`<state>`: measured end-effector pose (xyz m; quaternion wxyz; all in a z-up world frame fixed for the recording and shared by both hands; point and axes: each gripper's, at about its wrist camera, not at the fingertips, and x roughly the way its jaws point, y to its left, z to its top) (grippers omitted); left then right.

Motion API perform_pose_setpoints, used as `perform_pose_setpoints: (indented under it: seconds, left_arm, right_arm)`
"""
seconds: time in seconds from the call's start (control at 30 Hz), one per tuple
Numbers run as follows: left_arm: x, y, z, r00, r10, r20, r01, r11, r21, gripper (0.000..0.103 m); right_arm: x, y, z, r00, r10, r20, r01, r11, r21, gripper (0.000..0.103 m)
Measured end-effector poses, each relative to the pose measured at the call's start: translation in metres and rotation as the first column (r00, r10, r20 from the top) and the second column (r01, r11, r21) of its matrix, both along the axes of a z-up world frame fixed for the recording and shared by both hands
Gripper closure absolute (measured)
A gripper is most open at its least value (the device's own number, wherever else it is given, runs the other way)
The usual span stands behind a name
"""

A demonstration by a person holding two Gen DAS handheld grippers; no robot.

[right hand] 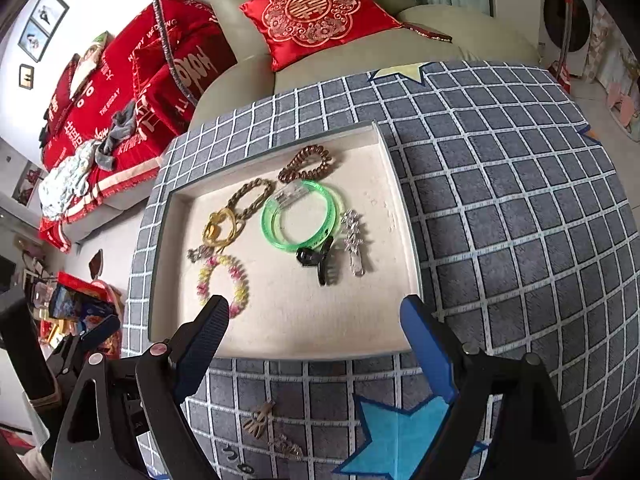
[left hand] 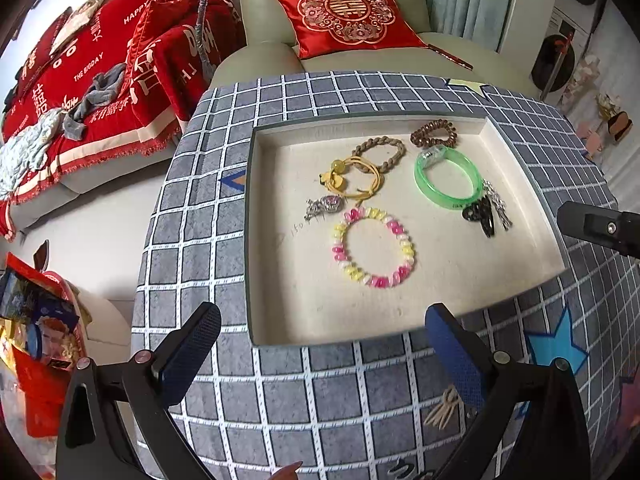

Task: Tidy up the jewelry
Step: 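Open the right tool to drop the claw clip in the tray while the left tool drops the bracelet, then move the left tool to the tan hair clip while the right tool moves to the heart pendant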

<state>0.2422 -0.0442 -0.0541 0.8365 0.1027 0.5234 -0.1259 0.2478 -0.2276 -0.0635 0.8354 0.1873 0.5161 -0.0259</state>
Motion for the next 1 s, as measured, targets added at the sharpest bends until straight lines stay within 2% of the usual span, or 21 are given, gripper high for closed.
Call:
perform_pose_setpoints:
  seconds: [0.1,0.43,0.7,1.0]
  left_arm:
    - [-0.011,0.003,0.0,1.0,-0.017,-0.001,0.017,1.0,0.01,0.0]
    - [-0.043,0.013,-0.013,0.998,-0.034,-0.043,0.035,0.999,0.026,0.0]
    - [-0.054,0.021,-0.022,0.994,-0.049,-0.101,0.049,0.999,0.002,0.0]
    - [-0.063,0.027,-0.032,0.99,-0.031,-0.136,0.033,0.999,0.01,0.0]
  right_arm:
    - [-0.005,0.005,0.001,0.999,0.02,-0.038,-0.021,1.0,-0.017,0.014]
    - [-0.038,0.021,-0.014,0.991,0.057,-0.118,-0.055,0.998,0.017,0.014]
    - [-0.064,0.034,-0.033,0.98,0.083,-0.182,-0.084,0.996,0.005,0.014]
    - [-0.078,0.04,-0.05,0.968,0.101,-0.229,-0.106,0.994,-0.008,0.014]
